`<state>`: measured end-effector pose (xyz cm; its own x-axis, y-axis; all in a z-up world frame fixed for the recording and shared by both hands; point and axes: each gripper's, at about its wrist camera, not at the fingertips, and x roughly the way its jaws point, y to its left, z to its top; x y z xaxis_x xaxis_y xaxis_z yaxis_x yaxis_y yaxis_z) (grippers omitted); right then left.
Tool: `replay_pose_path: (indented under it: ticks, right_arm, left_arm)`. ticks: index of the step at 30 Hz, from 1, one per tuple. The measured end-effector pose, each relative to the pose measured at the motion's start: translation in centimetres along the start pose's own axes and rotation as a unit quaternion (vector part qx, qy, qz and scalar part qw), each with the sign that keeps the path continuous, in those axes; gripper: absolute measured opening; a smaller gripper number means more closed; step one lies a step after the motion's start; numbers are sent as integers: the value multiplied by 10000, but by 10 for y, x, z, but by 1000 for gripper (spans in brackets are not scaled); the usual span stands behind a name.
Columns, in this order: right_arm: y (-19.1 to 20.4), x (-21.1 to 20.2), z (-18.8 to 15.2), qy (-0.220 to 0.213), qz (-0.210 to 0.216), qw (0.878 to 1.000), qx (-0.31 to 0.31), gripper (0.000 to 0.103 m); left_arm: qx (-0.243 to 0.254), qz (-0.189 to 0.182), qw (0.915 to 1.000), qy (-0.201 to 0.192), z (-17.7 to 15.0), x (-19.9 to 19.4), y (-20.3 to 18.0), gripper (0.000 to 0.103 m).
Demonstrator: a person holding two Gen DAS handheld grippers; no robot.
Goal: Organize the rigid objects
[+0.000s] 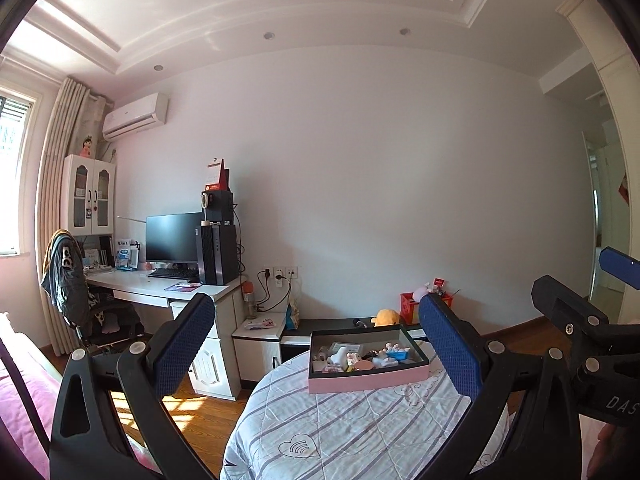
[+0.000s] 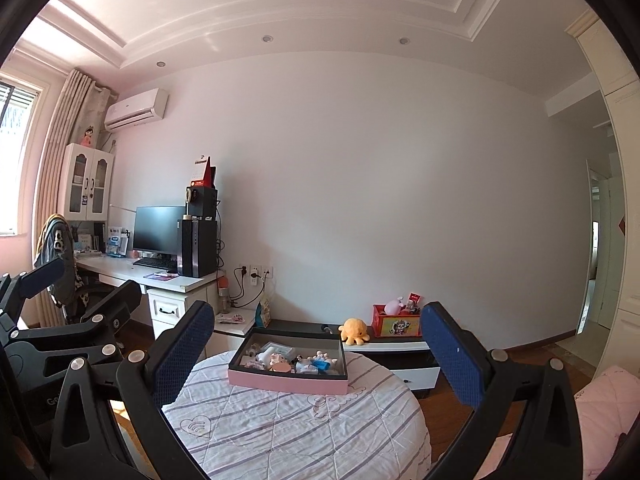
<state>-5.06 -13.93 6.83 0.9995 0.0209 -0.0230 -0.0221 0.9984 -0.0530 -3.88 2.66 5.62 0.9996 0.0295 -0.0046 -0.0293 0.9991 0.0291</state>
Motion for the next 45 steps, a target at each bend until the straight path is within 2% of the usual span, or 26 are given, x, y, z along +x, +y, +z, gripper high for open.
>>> replay_pose_path:
  ticks: [15, 45]
  right_arm:
    - [-6, -2, 0, 25, -197, 9998, 86, 103]
    - [-1, -4, -2, 145, -103, 9998, 131, 103]
  left_arm:
    - [40, -46, 10000, 53, 0, 0, -6, 103]
    - [31, 93, 9999, 49, -8, 4, -8, 103]
